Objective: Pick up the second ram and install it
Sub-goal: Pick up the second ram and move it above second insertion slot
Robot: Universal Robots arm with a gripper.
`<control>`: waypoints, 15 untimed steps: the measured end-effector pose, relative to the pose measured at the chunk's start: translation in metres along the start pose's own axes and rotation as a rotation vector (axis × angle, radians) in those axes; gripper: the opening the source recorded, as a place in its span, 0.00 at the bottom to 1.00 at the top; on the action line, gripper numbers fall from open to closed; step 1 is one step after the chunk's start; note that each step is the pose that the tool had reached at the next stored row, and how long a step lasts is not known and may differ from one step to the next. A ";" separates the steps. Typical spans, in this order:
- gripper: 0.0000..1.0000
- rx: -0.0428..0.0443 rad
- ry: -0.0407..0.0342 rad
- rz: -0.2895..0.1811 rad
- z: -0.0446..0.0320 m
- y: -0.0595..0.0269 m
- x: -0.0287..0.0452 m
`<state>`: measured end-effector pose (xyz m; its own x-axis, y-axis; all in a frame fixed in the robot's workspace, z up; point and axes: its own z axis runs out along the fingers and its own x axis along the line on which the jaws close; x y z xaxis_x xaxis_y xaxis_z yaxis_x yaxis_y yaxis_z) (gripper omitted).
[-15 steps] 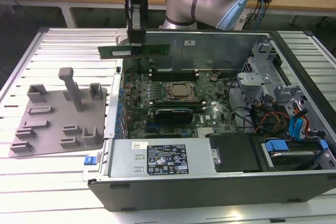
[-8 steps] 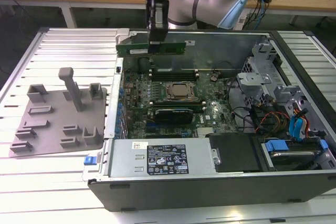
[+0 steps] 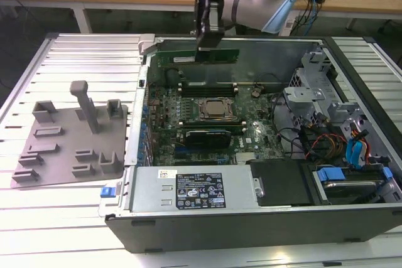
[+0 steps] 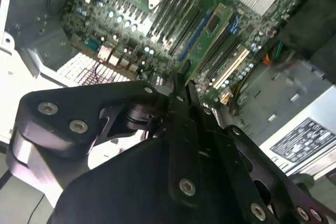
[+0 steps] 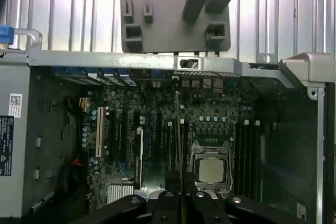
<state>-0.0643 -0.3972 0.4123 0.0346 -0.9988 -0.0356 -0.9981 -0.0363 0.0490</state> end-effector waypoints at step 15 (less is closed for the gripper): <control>0.11 -0.0028 -0.0001 0.000 -0.0006 -0.0571 -0.0109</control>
<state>-0.0076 -0.3843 0.4105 0.0345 -0.9988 -0.0357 -0.9980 -0.0363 0.0518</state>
